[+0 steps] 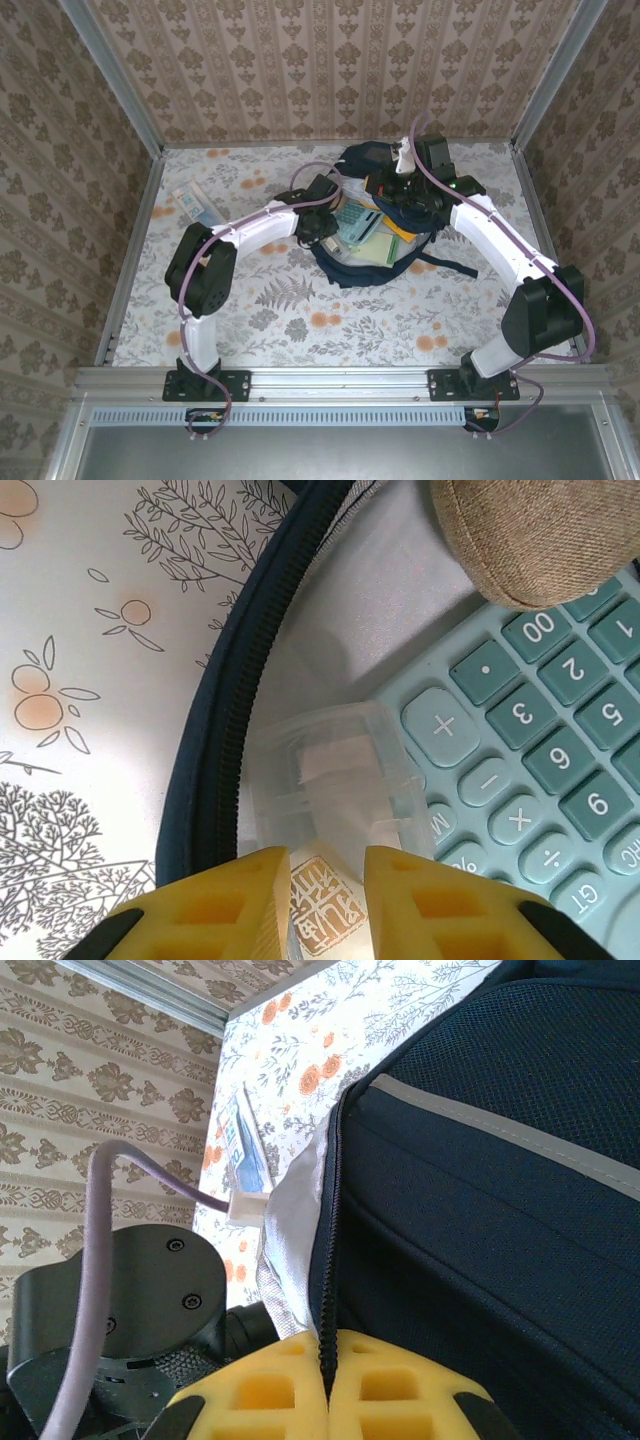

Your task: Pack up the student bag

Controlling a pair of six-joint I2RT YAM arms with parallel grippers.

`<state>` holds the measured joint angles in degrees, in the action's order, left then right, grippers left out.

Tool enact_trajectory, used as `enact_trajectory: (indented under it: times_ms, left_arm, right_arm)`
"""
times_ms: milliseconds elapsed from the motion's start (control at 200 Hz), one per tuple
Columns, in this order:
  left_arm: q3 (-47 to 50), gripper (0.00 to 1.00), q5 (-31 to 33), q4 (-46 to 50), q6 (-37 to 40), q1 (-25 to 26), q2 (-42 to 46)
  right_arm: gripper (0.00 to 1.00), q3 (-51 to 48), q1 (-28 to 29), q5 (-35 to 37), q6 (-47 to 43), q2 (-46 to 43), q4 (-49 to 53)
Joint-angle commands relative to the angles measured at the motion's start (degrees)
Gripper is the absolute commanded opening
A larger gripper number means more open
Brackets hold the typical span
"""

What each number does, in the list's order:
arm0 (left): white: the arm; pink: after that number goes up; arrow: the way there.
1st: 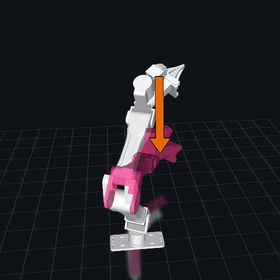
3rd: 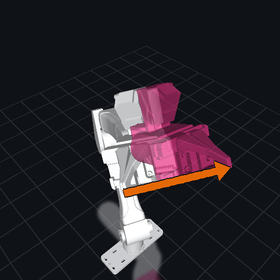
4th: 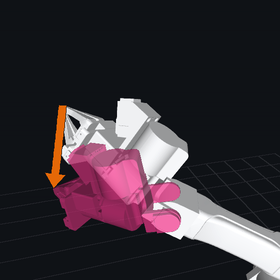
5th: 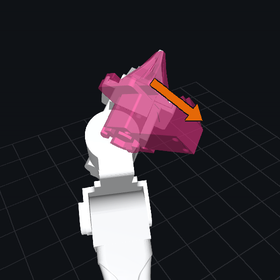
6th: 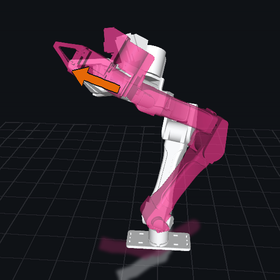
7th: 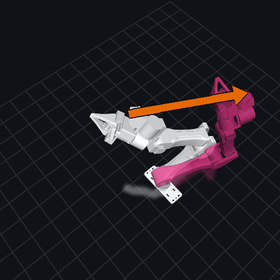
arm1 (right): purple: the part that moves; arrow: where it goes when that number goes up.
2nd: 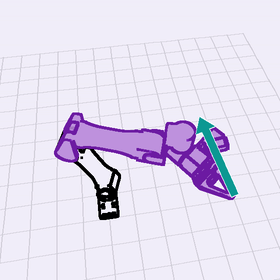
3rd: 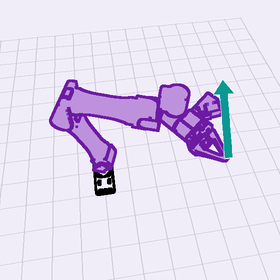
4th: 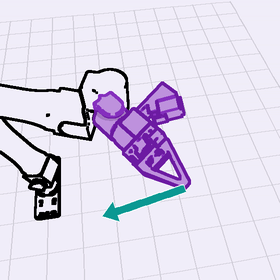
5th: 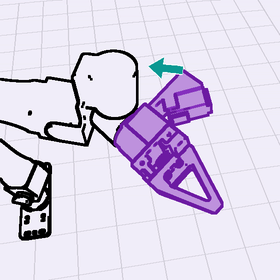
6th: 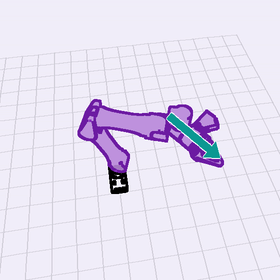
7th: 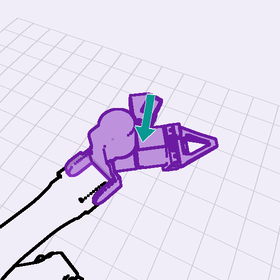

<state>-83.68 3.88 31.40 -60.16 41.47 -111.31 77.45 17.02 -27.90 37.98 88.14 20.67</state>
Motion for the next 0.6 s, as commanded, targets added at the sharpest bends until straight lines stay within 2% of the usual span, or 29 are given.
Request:
enact_trajectory:
  times_ms: [0, 200, 305, 485, 595]
  left_arm:
    - [-0.1, 0.29, 1.3, 5.1, 0.5, -0.1, 1.6]
    - [2.9, 0.39, 3.7, 4.1, 4.0, -0.3, 11.2]
    - [4.3, 0.40, 4.6, 6.0, 6.0, -2.6, 14.8]
    - [11.6, 0.39, 4.5, 6.2, 11.5, -11.9, 20.8]
    - [15.6, 0.39, 3.4, 4.9, 15.8, -20.5, 23.2]
  right_arm:
    - [0.00, 1.0, -0.1, -0.8, 0.7, -0.8, -3.0]
    - [0.00, 1.8, -0.1, -0.7, 0.5, -0.4, -2.7]
    - [0.00, 2.3, -0.1, -1.2, 0.5, -0.2, -2.8]
    - [0.00, 2.5, 0.5, -1.3, 0.5, -0.3, -2.8]
    - [0.00, 2.5, 0.5, -1.3, 0.5, -0.4, -2.5]
